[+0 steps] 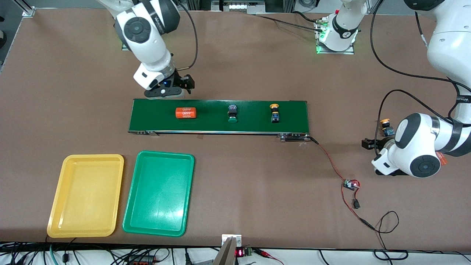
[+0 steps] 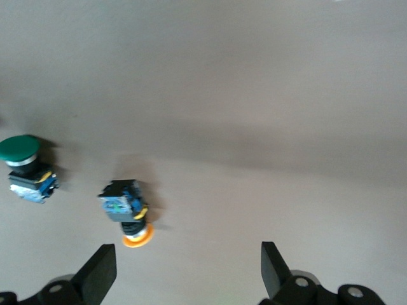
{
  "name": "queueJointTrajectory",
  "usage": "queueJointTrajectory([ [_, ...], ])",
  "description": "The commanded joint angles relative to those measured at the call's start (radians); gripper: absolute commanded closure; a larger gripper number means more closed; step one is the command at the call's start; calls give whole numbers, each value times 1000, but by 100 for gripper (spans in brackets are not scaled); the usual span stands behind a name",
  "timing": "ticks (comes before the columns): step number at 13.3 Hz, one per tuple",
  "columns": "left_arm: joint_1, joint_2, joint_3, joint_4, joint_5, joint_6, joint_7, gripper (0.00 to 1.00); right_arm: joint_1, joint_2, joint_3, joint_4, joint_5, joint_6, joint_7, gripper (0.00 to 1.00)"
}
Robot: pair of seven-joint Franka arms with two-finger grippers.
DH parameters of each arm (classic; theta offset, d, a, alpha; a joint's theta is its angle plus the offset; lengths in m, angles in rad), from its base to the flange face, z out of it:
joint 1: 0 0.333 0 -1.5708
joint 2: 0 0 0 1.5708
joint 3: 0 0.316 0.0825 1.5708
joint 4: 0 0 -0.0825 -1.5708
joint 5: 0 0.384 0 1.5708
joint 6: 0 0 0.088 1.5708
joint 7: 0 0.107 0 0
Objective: Sort buttons by color to trays
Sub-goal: 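Grasp another yellow button with the left gripper while the right gripper reaches the belt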
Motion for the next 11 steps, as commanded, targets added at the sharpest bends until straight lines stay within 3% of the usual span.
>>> queueJointTrajectory([
  [1,31,1,29,-75,52,53,24,0,36,62,1,55,-32,-2,64,0],
  [5,189,-2,20,-147,46,96,184,0,73,131,1,107,-77,-2,147,0],
  [8,218,-1,15,-184,37,156,198,0,102,179,-1,140,-102,2,193,0],
  [11,275,-9,-6,-265,31,241,197,8,110,217,-2,169,-107,3,224,0],
])
